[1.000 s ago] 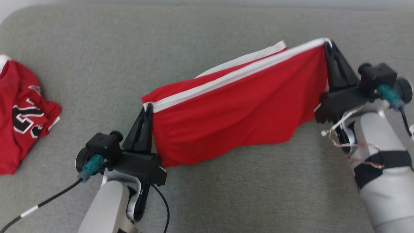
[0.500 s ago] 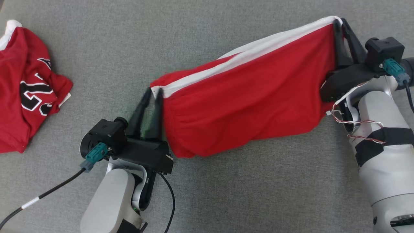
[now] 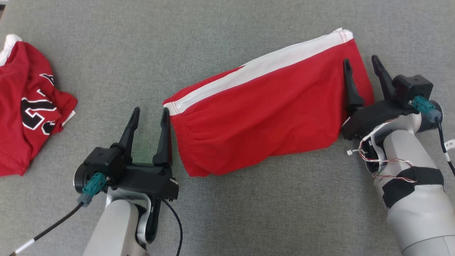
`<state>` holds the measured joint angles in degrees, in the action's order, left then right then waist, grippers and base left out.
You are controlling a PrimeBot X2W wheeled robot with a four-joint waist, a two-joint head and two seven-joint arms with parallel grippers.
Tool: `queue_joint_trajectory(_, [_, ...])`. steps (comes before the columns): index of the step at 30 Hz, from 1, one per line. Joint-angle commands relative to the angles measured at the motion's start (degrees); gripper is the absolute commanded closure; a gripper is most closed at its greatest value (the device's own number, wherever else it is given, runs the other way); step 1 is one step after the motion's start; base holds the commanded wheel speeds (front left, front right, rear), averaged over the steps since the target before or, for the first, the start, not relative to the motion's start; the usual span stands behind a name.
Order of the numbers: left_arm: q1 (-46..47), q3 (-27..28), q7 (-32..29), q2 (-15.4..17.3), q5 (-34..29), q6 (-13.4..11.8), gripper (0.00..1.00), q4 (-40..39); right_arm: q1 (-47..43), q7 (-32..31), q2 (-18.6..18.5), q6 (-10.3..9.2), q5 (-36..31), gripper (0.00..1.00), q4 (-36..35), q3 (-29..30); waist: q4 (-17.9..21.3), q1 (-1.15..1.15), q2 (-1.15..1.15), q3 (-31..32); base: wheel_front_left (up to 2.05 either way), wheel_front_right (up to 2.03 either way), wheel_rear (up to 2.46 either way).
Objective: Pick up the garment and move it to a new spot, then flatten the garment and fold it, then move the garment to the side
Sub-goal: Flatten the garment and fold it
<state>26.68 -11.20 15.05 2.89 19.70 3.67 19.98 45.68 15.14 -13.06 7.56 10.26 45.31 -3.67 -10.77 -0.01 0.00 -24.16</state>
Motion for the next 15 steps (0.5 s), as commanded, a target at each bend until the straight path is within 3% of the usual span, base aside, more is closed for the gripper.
queue_joint_trajectory(1, [-0.94, 0.28, 0.19, -0.01, -0.54, 0.04, 0.0, -0.08, -1.36, -0.01, -0.09, -0.15, 0.97, 0.0, 0.61, -0.31, 0.4, 0.01, 0.0, 0.62, 0.0, 0.0, 0.0])
queue_joint_trajectory(12, [-4.11, 3.25, 0.19, 0.0, -2.92, 1.21, 0.0, -0.09, -4.05, -1.02, 0.75, -0.14, 8.17, 0.0, 9.81, -5.81, 1.15, 0.01, 0.0, 3.05, 0.0, 0.0, 0.0])
queue_joint_trajectory(13, [-4.33, 3.12, 0.19, -0.02, -2.92, 1.17, 0.0, 0.05, -3.99, -1.4, 0.88, -0.14, 8.55, 0.3, 10.84, -6.51, 1.16, 0.01, 0.0, 3.29, 0.0, 0.0, 0.0])
queue_joint_trajectory(14, [-4.49, 2.97, 0.19, -0.03, -2.92, 1.19, 0.0, 0.23, -3.92, -1.77, 1.18, -0.14, 9.09, 0.54, 11.76, -7.18, 1.15, 0.01, 0.0, 3.57, 0.0, 0.0, 0.0])
queue_joint_trajectory(15, [-4.65, 2.82, 0.19, -0.02, -2.95, 1.21, 0.0, 0.35, -3.83, -2.32, 1.39, -0.14, 9.6, 1.0, 12.63, -7.83, 1.14, 0.01, 0.0, 3.83, 0.0, 0.0, 0.0])
